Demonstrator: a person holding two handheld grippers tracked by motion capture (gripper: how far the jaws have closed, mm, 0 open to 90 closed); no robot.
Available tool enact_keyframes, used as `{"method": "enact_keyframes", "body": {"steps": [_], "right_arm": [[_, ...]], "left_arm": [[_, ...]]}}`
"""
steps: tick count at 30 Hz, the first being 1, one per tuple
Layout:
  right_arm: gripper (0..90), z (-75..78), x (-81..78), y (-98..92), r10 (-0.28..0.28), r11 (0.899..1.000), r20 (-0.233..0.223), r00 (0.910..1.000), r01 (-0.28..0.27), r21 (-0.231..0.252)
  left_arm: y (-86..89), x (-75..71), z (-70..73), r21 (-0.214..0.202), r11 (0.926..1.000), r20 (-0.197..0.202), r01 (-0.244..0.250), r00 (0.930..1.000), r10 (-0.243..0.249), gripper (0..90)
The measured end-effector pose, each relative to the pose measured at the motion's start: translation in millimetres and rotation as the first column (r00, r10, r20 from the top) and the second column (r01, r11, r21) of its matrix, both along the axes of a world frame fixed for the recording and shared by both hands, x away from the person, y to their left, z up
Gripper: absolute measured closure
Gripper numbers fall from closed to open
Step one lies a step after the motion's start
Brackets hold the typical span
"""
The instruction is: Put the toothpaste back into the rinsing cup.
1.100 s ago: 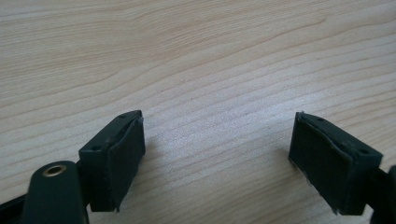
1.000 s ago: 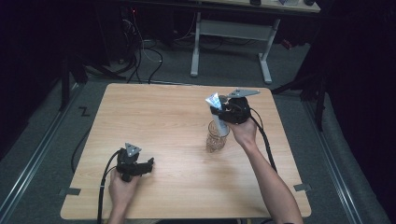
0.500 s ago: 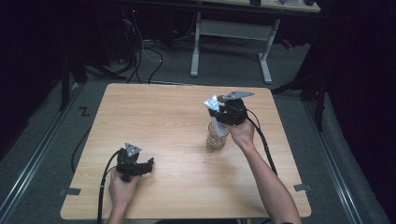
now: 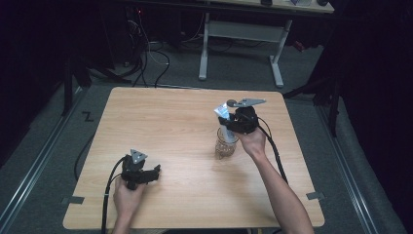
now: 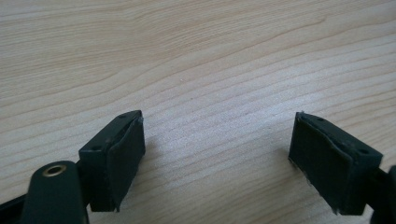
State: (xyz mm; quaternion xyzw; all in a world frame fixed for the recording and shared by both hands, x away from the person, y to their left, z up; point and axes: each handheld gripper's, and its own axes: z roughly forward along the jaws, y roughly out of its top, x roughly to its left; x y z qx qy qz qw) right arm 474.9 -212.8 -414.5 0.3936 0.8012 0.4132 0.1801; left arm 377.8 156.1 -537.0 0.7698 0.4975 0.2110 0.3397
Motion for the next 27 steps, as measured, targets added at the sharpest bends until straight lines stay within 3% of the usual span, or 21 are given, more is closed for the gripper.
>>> {"method": "enact_keyframes", "body": {"steps": [17, 27], "right_arm": [[64.6, -9.0, -7.7, -4.7, 0.000, 1.000, -0.021, 0.9998, 0.000, 0.003], [64.4, -10.0, -11.5, -2.6, 0.011, 1.000, -0.016, 0.9998, -0.011, -0.020]], "left_arm": [[0.0, 0.0, 0.1, 0.000, 1.0000, 0.000, 0.000, 1.0000, 0.000, 18.3], [0.1, 0.0, 0.1, 0.000, 1.0000, -0.001, 0.000, 1.0000, 0.000, 18.4]]}}
